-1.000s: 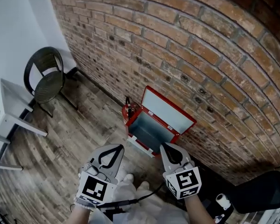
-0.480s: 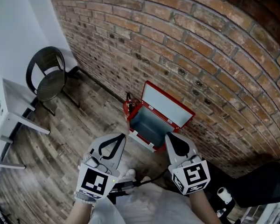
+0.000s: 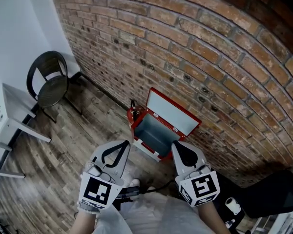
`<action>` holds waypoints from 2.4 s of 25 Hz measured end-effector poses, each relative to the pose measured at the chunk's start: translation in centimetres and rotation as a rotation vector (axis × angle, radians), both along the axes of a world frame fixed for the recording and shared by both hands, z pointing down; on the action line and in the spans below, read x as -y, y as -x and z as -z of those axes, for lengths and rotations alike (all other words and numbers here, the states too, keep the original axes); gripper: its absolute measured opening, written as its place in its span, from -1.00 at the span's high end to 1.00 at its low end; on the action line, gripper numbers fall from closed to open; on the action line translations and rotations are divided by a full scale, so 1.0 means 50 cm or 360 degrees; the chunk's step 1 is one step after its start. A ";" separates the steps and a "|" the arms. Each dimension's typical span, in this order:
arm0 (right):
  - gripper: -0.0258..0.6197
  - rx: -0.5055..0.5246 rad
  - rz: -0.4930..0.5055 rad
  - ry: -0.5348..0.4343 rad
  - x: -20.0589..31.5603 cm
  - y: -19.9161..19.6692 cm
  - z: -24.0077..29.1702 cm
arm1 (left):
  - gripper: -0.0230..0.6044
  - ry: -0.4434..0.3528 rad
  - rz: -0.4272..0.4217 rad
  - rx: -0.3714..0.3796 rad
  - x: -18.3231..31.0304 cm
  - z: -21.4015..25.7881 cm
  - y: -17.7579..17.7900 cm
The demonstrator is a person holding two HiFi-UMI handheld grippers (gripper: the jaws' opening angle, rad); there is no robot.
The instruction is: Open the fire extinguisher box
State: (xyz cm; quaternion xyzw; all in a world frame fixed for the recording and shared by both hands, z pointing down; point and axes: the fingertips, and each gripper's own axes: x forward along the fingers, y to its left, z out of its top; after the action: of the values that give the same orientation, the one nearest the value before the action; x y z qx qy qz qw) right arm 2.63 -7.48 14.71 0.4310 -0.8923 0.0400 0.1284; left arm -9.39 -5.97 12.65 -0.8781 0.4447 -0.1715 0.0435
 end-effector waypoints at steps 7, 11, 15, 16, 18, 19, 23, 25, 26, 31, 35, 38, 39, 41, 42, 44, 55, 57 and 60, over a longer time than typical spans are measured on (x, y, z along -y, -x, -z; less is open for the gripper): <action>0.91 -0.0062 0.0013 -0.0027 -0.003 0.003 0.006 | 0.94 -0.0010 0.0002 0.0006 0.010 0.006 0.002; 0.91 -0.0095 -0.0002 -0.0035 0.002 -0.004 0.001 | 0.94 -0.0006 -0.0014 0.0022 0.019 0.004 -0.004; 0.91 -0.0100 -0.0022 -0.0034 0.009 -0.008 -0.002 | 0.94 -0.0016 -0.0038 0.0027 0.021 0.003 -0.009; 0.91 -0.0099 -0.0021 -0.0034 0.010 -0.007 -0.002 | 0.94 -0.0014 -0.0044 0.0029 0.021 0.002 -0.010; 0.91 -0.0104 -0.0024 -0.0031 0.012 -0.009 -0.001 | 0.94 -0.0006 -0.0053 0.0030 0.022 0.000 -0.012; 0.91 -0.0105 -0.0027 -0.0031 0.013 -0.009 0.000 | 0.94 -0.0003 -0.0056 0.0029 0.022 0.000 -0.013; 0.91 -0.0105 -0.0041 -0.0039 0.015 -0.011 0.003 | 0.94 -0.0001 -0.0069 0.0027 0.023 0.001 -0.015; 0.91 -0.0107 -0.0041 -0.0039 0.015 -0.009 0.005 | 0.94 0.0001 -0.0073 0.0033 0.022 0.002 -0.013; 0.91 -0.0108 -0.0040 -0.0039 0.014 -0.008 0.006 | 0.94 0.0003 -0.0073 0.0035 0.021 0.002 -0.013; 0.91 -0.0116 -0.0032 -0.0048 0.013 -0.004 0.011 | 0.94 0.0003 -0.0071 0.0027 0.020 0.003 -0.011; 0.91 -0.0127 -0.0022 -0.0052 0.009 0.002 0.014 | 0.94 0.0002 -0.0081 0.0026 0.017 0.003 -0.011; 0.91 -0.0135 -0.0016 -0.0051 0.005 0.007 0.016 | 0.94 0.0003 -0.0085 0.0024 0.015 0.005 -0.010; 0.91 -0.0134 -0.0015 -0.0050 0.005 0.007 0.015 | 0.94 0.0003 -0.0084 0.0024 0.015 0.005 -0.009; 0.91 -0.0129 -0.0015 -0.0046 0.004 0.006 0.010 | 0.94 0.0000 -0.0080 0.0023 0.015 0.002 -0.010; 0.91 -0.0129 -0.0015 -0.0043 0.004 0.005 0.007 | 0.94 -0.0001 -0.0077 0.0023 0.016 0.001 -0.011; 0.91 -0.0128 -0.0014 -0.0039 0.003 0.005 0.002 | 0.94 0.0002 -0.0074 0.0027 0.015 -0.004 -0.013; 0.91 -0.0138 0.0013 -0.0017 -0.006 0.015 -0.008 | 0.94 0.0011 -0.0043 0.0002 0.011 -0.009 -0.005; 0.91 -0.0136 0.0016 -0.0017 -0.006 0.017 -0.009 | 0.94 0.0015 -0.0034 -0.0003 0.012 -0.010 -0.003; 0.91 -0.0141 0.0017 -0.0010 -0.008 0.018 -0.010 | 0.94 0.0012 -0.0032 0.0004 0.012 -0.009 -0.002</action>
State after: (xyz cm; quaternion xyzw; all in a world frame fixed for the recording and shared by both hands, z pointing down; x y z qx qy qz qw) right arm 1.73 -7.10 15.21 0.4280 -0.8882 0.0173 0.1665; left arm -9.31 -6.57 13.10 -0.8824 0.4352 -0.1737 0.0426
